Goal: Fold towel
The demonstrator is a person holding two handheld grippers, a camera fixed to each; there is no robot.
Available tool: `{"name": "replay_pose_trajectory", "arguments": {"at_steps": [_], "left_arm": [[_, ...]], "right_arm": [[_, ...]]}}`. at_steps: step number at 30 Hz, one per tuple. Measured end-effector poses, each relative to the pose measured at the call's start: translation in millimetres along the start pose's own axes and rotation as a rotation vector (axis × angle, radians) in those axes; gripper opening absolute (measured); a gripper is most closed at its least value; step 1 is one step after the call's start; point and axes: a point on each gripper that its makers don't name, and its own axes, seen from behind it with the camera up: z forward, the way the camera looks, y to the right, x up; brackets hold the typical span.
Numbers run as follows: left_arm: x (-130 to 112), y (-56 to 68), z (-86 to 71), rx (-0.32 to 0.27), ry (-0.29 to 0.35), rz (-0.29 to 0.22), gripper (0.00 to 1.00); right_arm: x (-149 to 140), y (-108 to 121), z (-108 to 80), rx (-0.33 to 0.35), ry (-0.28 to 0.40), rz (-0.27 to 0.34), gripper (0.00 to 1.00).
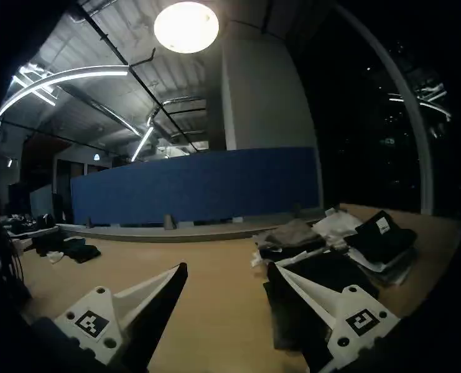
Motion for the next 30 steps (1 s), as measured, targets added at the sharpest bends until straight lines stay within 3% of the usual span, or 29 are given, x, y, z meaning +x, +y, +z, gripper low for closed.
{"name": "replay_pose_trajectory", "arguments": {"at_steps": [10, 21, 30], "left_arm": [[0, 0.2, 0.4, 0.000, 0.000, 0.000, 0.95], [0, -0.1, 0.5, 0.000, 0.000, 0.000, 0.95], [1, 0.1, 0.4, 0.000, 0.000, 0.000, 0.95]], "right_arm": [[-2, -3, 4.3, -0.006, 0.000, -0.010, 1.00], [-9, -17, 3.8, -0.007, -0.002, -0.090, 1.00], [-8, -19, 1.6, -0.009, -0.003, -0.094, 1.00]]}}
